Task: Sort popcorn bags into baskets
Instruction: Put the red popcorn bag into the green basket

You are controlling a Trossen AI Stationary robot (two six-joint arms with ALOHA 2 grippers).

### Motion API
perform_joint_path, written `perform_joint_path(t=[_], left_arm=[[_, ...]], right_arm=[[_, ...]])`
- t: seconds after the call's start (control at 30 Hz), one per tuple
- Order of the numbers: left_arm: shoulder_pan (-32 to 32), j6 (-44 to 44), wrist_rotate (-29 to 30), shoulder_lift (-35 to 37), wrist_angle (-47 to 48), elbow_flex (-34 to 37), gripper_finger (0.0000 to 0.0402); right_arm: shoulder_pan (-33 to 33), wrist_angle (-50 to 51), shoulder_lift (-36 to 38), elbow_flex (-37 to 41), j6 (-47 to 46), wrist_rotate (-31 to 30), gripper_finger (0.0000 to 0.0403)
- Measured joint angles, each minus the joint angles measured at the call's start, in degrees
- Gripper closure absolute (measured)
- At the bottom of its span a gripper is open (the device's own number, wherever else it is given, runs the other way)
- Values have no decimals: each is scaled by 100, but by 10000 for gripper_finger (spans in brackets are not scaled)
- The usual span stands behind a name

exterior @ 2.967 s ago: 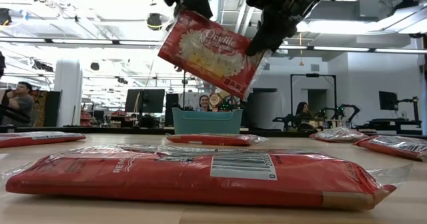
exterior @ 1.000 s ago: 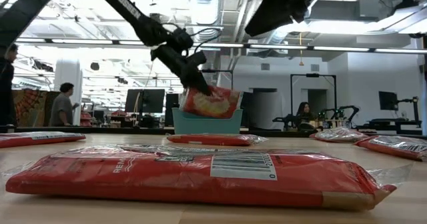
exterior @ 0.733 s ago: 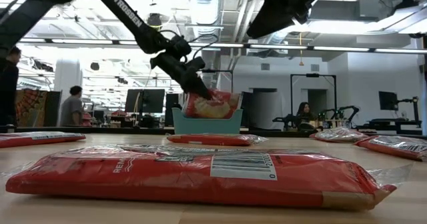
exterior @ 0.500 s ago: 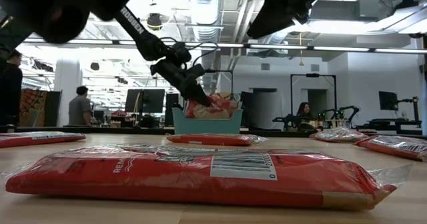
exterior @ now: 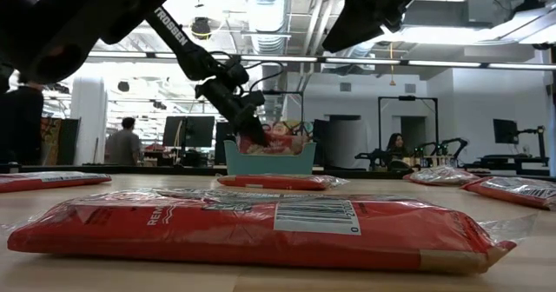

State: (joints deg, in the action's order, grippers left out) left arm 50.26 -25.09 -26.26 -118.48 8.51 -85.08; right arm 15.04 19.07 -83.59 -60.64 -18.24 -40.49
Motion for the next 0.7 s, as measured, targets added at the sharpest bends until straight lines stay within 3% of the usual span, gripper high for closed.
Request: perform_joint_path(t=[0.23,0.4,0.7], left_arm=[[-2,-19,174,17,86,-28,328],[-4,-128,710,198,400,-225,295],[-40,-256,946,1278,1397,-269,252]], right_arm=[[-57,1,0,0,17,22,266],[-139,14,0,0,65,48,260],[-525,21,0,0,74,522,258]])
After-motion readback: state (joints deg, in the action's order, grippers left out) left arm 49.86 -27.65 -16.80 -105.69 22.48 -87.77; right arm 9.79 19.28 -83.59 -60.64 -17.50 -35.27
